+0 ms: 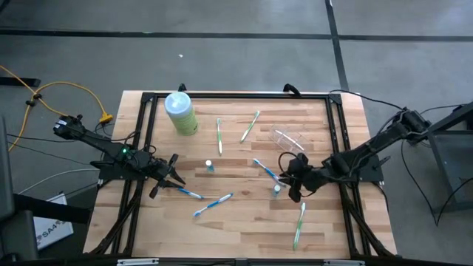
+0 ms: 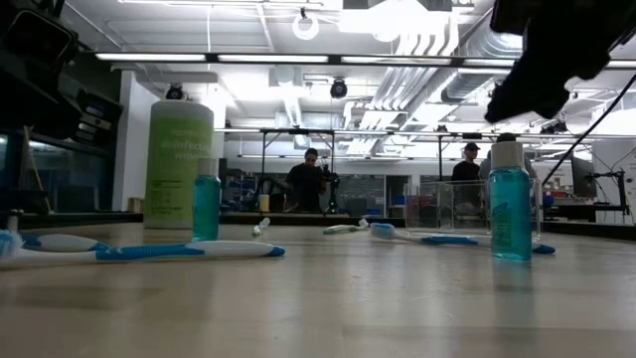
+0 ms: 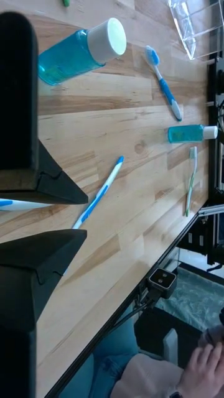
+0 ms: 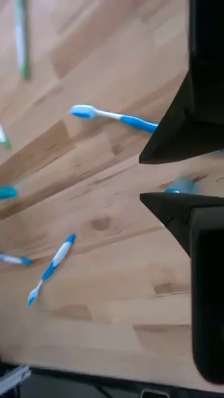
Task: Pick & Place toothbrushing station
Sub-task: Put the right blue mouthwash into the middle of the transparent organizer
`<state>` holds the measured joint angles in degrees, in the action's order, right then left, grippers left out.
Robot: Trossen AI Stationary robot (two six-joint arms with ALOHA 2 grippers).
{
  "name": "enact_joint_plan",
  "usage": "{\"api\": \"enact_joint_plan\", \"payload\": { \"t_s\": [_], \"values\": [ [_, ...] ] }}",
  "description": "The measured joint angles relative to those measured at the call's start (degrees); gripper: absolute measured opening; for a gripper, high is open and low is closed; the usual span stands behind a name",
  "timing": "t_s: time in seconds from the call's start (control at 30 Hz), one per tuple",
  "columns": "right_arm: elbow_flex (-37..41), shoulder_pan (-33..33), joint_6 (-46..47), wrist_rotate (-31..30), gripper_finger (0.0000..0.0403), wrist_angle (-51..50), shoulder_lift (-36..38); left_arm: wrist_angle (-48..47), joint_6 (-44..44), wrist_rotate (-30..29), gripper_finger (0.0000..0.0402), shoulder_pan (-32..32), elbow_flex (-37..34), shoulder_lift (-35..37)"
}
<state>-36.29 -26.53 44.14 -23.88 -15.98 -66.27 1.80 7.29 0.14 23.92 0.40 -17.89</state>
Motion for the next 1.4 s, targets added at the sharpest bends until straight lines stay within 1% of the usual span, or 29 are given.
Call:
{"api": "enact_joint_plan", "payload": {
  "t_s": [0.17, 0.3, 0.5, 0.73, 1.0, 1.13, 1.27, 1.4],
  "values": [
    [0.0, 2.17, 1.38, 6.17, 0.012, 0.04, -2.01, 0.0, 0.0, 0.0, 0.0071, -0.01, 0.0, 0.02],
    [0.0, 2.72, 2.14, 7.63, 0.0125, 1.77, -2.3, 0.0, 0.0, 0.0, 0.0071, -0.01, 0.0, 0.02],
    [0.0, 2.69, 0.94, 7.74, 0.0114, 5.74, -2.3, 0.0, 0.0, 0.0, 0.0071, -0.02, 0.0, 0.0],
    [0.0, 2.69, 5.15, 7.45, 0.0108, 5.96, -2.3, 0.0, 0.0, 0.0, 0.0071, -0.02, 0.0, 0.0],
    [0.0, 2.69, 5.87, 7.4, 0.0107, 8.18, -2.3, 0.0, 0.0, 0.0, 0.0071, -0.02, 0.0, 0.0],
    [0.0, 2.69, 9.82, 7.39, 0.0107, 8.64, -2.3, 0.0, 0.0, 0.0, 0.0071, -0.02, 0.0, 0.02],
    [0.02, 2.69, 14.67, 7.49, 0.0107, 6.67, -2.62, 0.0, 0.0, 0.0, 0.0071, -0.01, 0.0, 0.01],
    [0.02, 2.69, 17.23, 7.7, 0.0107, 6.25, -2.73, 0.0, 0.0, 0.0, 0.0071, -0.01, 0.0, 0.01]
  ]
}}
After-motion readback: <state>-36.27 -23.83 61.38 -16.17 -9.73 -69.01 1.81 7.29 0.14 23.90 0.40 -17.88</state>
